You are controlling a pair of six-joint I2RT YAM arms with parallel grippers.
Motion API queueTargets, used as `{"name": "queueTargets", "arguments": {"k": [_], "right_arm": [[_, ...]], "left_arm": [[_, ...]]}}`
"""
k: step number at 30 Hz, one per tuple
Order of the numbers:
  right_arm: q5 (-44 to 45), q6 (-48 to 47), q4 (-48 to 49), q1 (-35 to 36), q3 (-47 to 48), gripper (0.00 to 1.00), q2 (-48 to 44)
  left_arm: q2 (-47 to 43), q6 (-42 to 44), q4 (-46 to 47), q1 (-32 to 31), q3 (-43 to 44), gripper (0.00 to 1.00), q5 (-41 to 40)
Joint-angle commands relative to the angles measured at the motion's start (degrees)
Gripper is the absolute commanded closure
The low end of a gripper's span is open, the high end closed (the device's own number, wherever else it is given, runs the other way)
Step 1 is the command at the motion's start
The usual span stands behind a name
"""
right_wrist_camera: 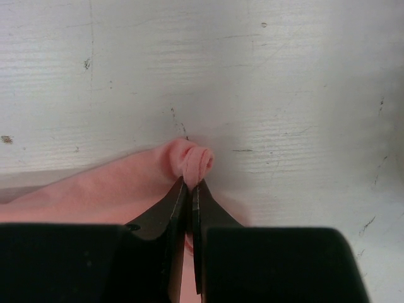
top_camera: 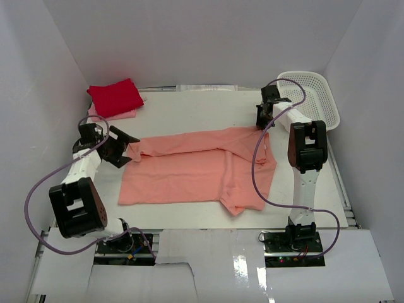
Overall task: Fold and stack the t-shirts
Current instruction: Fold the flattened tshirt in 1/3 of the way
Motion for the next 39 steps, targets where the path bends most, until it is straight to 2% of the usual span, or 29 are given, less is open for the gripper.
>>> {"name": "queueTargets", "arguments": {"k": [1, 8, 11, 16, 18, 20, 25, 33, 38, 39], "right_arm": [[-0.13, -0.57, -0.08, -0.29, 1.59, 0.92, -0.61], [0.04, -0.57, -0.08, -0.29, 1.68, 0.92, -0.61], [-0.13, -0.57, 0.00, -0.29, 1.51, 0.92, -0.70], [-0.40, -0.57, 0.09, -0.29, 1.51, 0.92, -0.96], [-0.48, -0.57, 0.18, -0.29, 1.33, 0.92, -1.05], [-0.66, -0.65, 0.35, -0.29, 1.24, 0.92, -1.05], [-0.92, -0.65, 0.53, -0.29, 1.24, 0.92, -1.14], [-0.92, -0.83, 0.53, -0.29, 1.15, 0.92, -1.23], [-0.84, -0.92, 0.71, -0.29, 1.07, 0.92, -1.14], [-0.92, -0.92, 0.71, -0.29, 1.07, 0.92, -1.23]], "left_arm": [[-6.16, -9.06, 7.07, 0.49, -6.00, 0.02, 7.27], [-12.39, -17.59, 9.01, 0.49, -12.33, 0.02, 6.75], [-13.19, -23.91, 12.15, 0.49, -16.46, 0.03, 7.10], [-12.67, -37.00, 19.64, 0.58, -24.28, 0.13, 7.28], [-12.40, -37.73, 19.65, 0.67, -24.29, 0.11, 6.23], [-12.75, -37.73, 18.51, 0.67, -23.24, 0.02, 4.21], [-13.20, -39.75, 19.11, 0.67, -23.32, 0.02, 0.95], [-6.78, -44.05, 25.70, 0.76, -25.52, 0.02, 1.39], [-3.71, -45.02, 29.40, 1.11, -25.61, 0.07, 1.03], [-3.35, -45.20, 29.84, 1.37, -25.52, 0.10, 0.95]]}}
